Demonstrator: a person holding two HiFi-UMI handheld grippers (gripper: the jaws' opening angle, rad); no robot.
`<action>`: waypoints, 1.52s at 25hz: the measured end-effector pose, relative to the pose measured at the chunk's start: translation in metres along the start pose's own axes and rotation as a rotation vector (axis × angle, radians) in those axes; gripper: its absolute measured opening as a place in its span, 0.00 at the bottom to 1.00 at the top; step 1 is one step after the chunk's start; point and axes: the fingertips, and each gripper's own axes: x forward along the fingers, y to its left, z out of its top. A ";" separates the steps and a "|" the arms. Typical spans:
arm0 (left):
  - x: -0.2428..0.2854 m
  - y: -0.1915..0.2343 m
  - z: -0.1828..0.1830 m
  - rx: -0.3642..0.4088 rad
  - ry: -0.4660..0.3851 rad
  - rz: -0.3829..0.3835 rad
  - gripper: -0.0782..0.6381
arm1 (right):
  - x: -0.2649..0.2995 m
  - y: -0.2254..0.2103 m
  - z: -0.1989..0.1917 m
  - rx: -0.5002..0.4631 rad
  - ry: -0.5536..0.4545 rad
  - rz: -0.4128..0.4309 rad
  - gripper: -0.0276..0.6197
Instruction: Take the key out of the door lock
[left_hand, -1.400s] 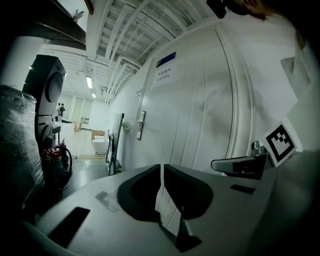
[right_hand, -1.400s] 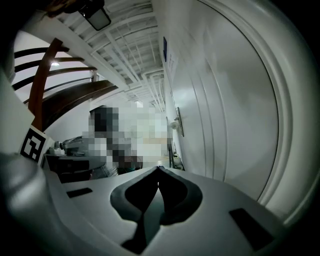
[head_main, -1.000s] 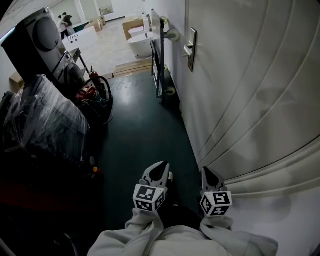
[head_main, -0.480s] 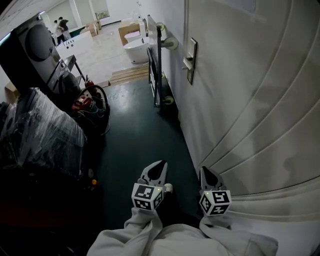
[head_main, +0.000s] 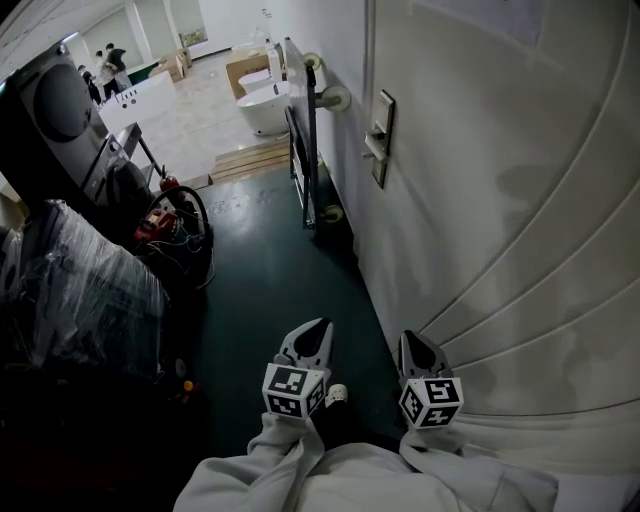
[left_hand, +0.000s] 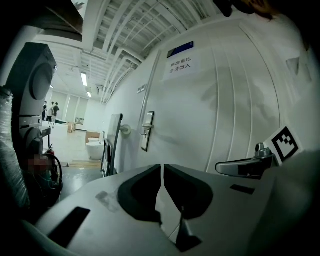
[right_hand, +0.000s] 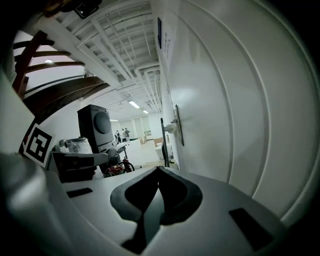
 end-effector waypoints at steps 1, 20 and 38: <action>0.003 0.003 0.001 0.001 0.003 -0.005 0.13 | 0.004 0.000 0.001 0.001 0.003 -0.002 0.12; 0.025 0.067 -0.009 0.004 0.047 -0.017 0.13 | 0.085 0.032 -0.002 -0.021 0.046 0.036 0.12; 0.039 0.098 -0.013 -0.023 0.054 0.040 0.13 | 0.116 0.017 0.007 -0.029 0.051 0.015 0.12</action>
